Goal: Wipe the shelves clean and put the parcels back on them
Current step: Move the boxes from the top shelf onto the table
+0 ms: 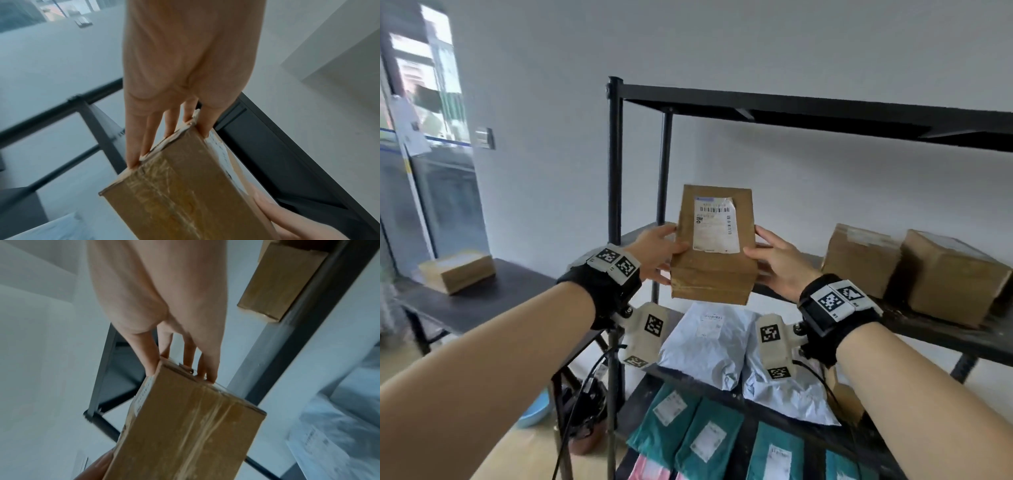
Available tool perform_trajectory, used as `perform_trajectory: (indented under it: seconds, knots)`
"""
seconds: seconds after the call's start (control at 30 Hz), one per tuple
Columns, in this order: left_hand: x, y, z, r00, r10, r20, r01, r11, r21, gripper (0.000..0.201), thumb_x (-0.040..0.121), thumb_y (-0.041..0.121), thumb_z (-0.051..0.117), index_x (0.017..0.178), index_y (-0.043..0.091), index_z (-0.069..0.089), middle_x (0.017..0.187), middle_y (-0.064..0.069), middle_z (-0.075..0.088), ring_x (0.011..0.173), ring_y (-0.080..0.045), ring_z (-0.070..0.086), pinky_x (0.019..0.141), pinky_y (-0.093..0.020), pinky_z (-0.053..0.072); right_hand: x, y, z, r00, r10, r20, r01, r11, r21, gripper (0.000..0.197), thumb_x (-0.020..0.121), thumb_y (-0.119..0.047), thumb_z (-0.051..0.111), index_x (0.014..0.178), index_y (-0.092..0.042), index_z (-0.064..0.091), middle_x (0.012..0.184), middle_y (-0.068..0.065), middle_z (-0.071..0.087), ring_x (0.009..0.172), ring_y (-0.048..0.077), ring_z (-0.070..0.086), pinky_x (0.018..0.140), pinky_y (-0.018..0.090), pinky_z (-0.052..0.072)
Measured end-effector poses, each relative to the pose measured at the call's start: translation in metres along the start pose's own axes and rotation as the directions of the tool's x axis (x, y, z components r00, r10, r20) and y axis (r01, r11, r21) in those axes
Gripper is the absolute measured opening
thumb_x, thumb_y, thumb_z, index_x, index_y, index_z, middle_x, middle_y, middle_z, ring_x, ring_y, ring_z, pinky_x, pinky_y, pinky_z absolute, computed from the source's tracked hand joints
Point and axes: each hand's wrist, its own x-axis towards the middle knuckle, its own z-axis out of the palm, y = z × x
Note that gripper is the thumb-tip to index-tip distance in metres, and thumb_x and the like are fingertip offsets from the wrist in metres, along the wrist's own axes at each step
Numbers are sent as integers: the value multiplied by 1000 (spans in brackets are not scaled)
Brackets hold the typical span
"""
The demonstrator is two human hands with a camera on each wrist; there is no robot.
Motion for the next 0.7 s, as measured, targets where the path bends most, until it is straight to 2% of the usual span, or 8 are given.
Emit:
perform_trajectory:
  seconds: [0.07, 0.13, 0.2, 0.3, 0.47, 0.53, 0.6, 0.7]
  knots:
    - [-20, -13, -15, 999, -14, -40, 13, 1000, -16, 47, 94, 19, 56, 137, 31, 45, 120, -7, 62, 103, -32, 63, 87, -49, 54, -6, 10, 22, 999, 4, 36, -4, 1000, 20, 59, 92, 1, 53, 144, -25, 40, 121, 11, 64, 94, 25, 63, 82, 36, 52]
    - [-35, -27, -33, 997, -13, -78, 9, 999, -46, 47, 93, 18, 57, 137, 30, 46, 117, -3, 62, 104, -33, 63, 89, -51, 52, -8, 20, 46, 998, -4, 61, 1, 999, 42, 61, 92, 3, 53, 145, -24, 39, 120, 11, 65, 99, 26, 63, 87, 36, 52]
    - [-48, -42, -55, 994, -13, -113, 4, 997, -82, 47, 91, 17, 60, 135, 27, 48, 119, -5, 62, 103, -33, 64, 88, -50, 53, -9, 29, 72, 996, -8, 84, 6, 1000, 25, 62, 91, 3, 54, 144, -27, 40, 120, 11, 65, 102, 25, 63, 87, 36, 51]
    - [-59, -68, -92, 989, -33, -141, 9, 986, -166, 57, 88, 15, 64, 140, 25, 43, 115, -10, 66, 97, -32, 67, 84, -49, 56, -5, 44, 112, 994, -6, 112, 2, 999, 37, 63, 91, 4, 54, 143, -28, 40, 120, 8, 64, 102, 22, 61, 86, 33, 51]
    - [-69, -113, -164, 979, -67, -194, 5, 954, -300, 54, 88, 5, 63, 136, 19, 45, 100, -11, 70, 73, -24, 72, 58, -36, 59, 6, 74, 195, 988, -8, 154, 0, 999, 48, 60, 91, 4, 55, 142, -24, 41, 118, 8, 64, 99, 18, 64, 71, 23, 52]
    - [-71, -128, -197, 973, -72, -219, 6, 958, -287, 55, 88, 5, 62, 138, 20, 44, 101, -10, 69, 70, -22, 71, 54, -31, 58, 14, 89, 230, 987, -6, 161, -7, 997, 75, 59, 91, 6, 55, 141, -23, 42, 114, 8, 65, 96, 17, 65, 72, 23, 53]
    - [-73, -144, -232, 972, -84, -221, 17, 957, -288, 58, 88, 6, 63, 141, 19, 42, 109, -12, 68, 75, -24, 70, 57, -33, 59, 22, 105, 265, 986, 4, 164, -18, 996, 89, 59, 90, 6, 55, 141, -20, 42, 120, 10, 63, 103, 19, 63, 79, 25, 53]
    - [-71, -168, -281, 974, -96, -205, 33, 957, -289, 58, 87, 8, 65, 139, 21, 45, 112, -8, 69, 86, -26, 70, 73, -36, 60, 36, 128, 311, 987, 29, 159, -52, 989, 137, 60, 90, 6, 56, 142, -20, 42, 126, 9, 60, 107, 19, 63, 81, 23, 54]
